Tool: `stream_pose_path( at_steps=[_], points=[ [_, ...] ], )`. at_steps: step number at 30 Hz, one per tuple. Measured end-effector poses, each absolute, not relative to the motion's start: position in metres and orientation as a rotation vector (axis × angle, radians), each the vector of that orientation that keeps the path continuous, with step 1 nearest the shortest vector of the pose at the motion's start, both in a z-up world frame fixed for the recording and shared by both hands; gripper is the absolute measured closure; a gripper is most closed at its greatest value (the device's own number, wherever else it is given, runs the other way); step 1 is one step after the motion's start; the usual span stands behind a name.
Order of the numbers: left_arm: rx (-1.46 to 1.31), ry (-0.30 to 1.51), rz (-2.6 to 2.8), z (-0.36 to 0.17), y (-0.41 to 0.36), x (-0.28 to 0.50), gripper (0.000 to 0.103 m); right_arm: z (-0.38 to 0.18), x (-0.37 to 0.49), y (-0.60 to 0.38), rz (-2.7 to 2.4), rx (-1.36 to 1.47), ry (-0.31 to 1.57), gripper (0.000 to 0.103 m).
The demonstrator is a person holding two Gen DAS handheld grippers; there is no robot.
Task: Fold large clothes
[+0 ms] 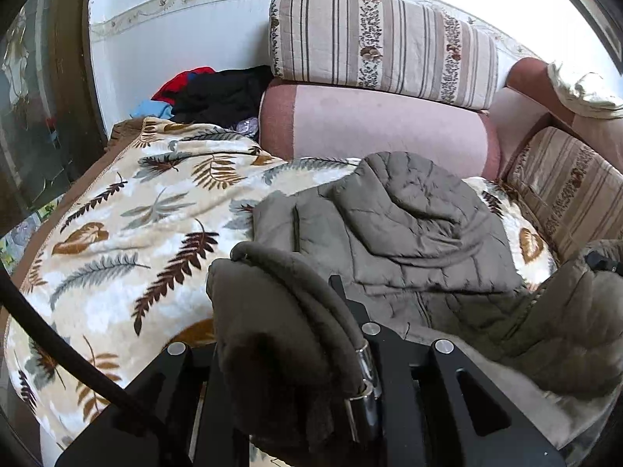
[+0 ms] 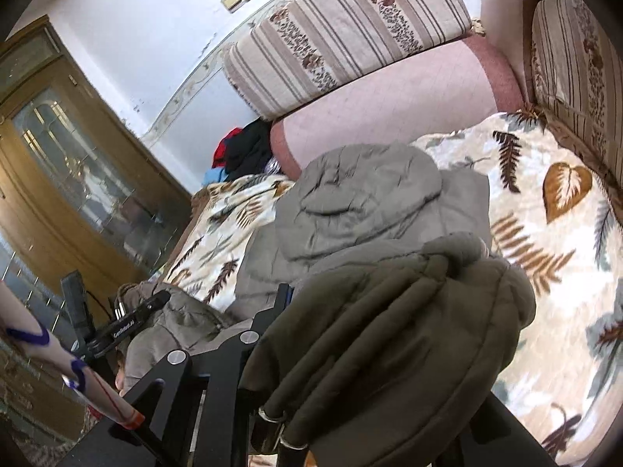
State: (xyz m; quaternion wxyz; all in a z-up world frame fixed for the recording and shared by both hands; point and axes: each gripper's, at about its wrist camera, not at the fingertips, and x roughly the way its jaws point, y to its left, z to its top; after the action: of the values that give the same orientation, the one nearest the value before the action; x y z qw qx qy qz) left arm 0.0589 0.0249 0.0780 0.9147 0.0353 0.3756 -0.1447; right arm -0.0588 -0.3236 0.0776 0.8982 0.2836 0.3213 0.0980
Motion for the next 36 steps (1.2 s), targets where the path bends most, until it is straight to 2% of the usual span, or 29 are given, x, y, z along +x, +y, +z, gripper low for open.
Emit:
stream_pose_path(
  at_steps=[11, 24, 36],
  points=[
    [0.067, 0.813, -0.263, 0.081, 0.010, 0.123, 0.085, 0.080, 0.014, -0.348, 0.113, 0.616, 0.690, 0.082],
    [-0.006, 0.923, -0.244, 0.062, -0.018, 0.241, 0.084, 0.061, 0.117, -0.377, 0.057, 0.630, 0.749, 0.081],
    [-0.020, 1.038, -0.141, -0.005, -0.039, 0.343, 0.081, 0.015, 0.207, -0.404, -0.102, 0.552, 0.825, 0.080]
  ],
)
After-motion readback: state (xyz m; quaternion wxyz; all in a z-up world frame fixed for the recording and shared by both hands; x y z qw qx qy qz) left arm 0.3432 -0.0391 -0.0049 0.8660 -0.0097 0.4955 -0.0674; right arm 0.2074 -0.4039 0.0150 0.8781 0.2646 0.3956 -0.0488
